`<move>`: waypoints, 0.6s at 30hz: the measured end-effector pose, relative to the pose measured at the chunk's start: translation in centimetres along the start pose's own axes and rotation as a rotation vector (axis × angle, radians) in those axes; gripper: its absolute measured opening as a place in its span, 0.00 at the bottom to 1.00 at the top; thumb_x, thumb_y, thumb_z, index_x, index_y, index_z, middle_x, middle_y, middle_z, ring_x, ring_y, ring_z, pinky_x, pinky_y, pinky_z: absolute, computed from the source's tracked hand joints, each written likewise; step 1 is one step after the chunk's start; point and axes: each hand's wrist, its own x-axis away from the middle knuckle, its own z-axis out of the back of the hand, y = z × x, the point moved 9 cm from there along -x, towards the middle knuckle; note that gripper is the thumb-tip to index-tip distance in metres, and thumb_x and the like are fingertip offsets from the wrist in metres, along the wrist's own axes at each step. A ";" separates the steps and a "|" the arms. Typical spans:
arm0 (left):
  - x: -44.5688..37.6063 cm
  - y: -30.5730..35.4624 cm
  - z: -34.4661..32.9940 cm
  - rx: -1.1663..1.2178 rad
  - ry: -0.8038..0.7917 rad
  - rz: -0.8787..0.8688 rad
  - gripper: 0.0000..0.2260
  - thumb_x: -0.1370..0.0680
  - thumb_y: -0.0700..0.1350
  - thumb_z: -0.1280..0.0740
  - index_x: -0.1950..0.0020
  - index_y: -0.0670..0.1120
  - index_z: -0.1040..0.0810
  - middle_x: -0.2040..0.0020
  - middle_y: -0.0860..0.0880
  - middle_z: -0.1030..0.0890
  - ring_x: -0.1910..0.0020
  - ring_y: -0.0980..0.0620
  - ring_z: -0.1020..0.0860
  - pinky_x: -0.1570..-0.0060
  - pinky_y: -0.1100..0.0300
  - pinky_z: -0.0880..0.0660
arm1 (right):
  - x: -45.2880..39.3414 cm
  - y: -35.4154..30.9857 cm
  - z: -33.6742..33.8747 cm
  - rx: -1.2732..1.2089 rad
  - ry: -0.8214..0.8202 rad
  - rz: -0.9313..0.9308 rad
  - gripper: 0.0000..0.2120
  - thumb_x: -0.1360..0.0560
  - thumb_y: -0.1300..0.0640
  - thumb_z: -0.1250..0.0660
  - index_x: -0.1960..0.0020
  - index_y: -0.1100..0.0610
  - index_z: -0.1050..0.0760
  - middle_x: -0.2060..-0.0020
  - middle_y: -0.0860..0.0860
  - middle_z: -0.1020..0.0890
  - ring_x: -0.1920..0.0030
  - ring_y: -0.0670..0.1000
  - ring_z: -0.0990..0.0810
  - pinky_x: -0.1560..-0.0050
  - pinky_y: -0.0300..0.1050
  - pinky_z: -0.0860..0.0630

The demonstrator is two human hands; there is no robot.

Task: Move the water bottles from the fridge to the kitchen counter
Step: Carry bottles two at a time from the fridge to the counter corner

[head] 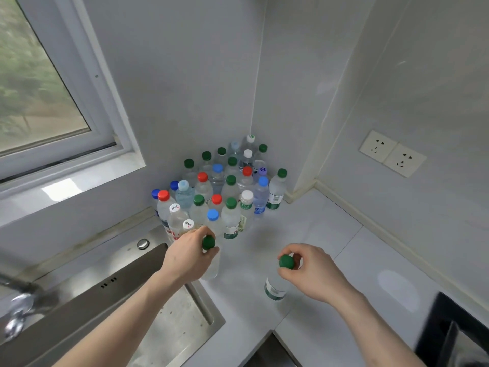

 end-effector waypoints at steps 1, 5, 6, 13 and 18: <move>-0.2 -0.2 0.0 -0.002 0.003 0.001 0.08 0.23 0.55 0.30 0.48 0.57 0.27 0.53 0.58 0.24 0.56 0.51 0.26 0.61 0.57 0.31 | -0.5 -0.3 -0.1 0.001 -0.002 0.003 0.09 0.31 0.45 0.28 0.51 0.38 0.19 0.60 0.42 0.19 0.59 0.42 0.20 0.59 0.35 0.26; -0.9 -1.1 -0.2 -0.029 0.005 0.017 0.08 0.22 0.56 0.31 0.47 0.57 0.27 0.53 0.57 0.23 0.56 0.52 0.27 0.62 0.58 0.32 | -2.6 -1.7 -0.8 -0.003 -0.007 0.014 0.09 0.31 0.46 0.29 0.51 0.38 0.19 0.61 0.42 0.19 0.58 0.42 0.20 0.58 0.37 0.26; -1.0 -1.3 -0.3 -0.038 0.000 0.022 0.08 0.22 0.56 0.31 0.47 0.57 0.27 0.52 0.57 0.22 0.56 0.52 0.27 0.62 0.58 0.31 | -3.1 -2.1 -1.0 -0.006 -0.004 0.019 0.09 0.31 0.46 0.29 0.51 0.39 0.19 0.61 0.41 0.19 0.57 0.42 0.20 0.58 0.37 0.26; -1.0 -2.2 -0.6 -0.063 -0.023 0.035 0.10 0.21 0.57 0.32 0.44 0.56 0.26 0.46 0.56 0.20 0.50 0.49 0.22 0.60 0.57 0.28 | -6.8 -5.2 -2.6 -0.027 0.020 0.068 0.10 0.30 0.47 0.28 0.49 0.41 0.18 0.60 0.39 0.19 0.56 0.44 0.20 0.57 0.38 0.26; -0.8 -1.5 -0.6 -0.104 -0.029 0.000 0.13 0.20 0.59 0.35 0.38 0.56 0.27 0.44 0.57 0.20 0.49 0.50 0.20 0.59 0.57 0.26 | -9.2 -7.3 -4.6 -0.020 -0.009 0.084 0.11 0.29 0.48 0.27 0.47 0.41 0.18 0.63 0.40 0.20 0.57 0.47 0.20 0.56 0.41 0.24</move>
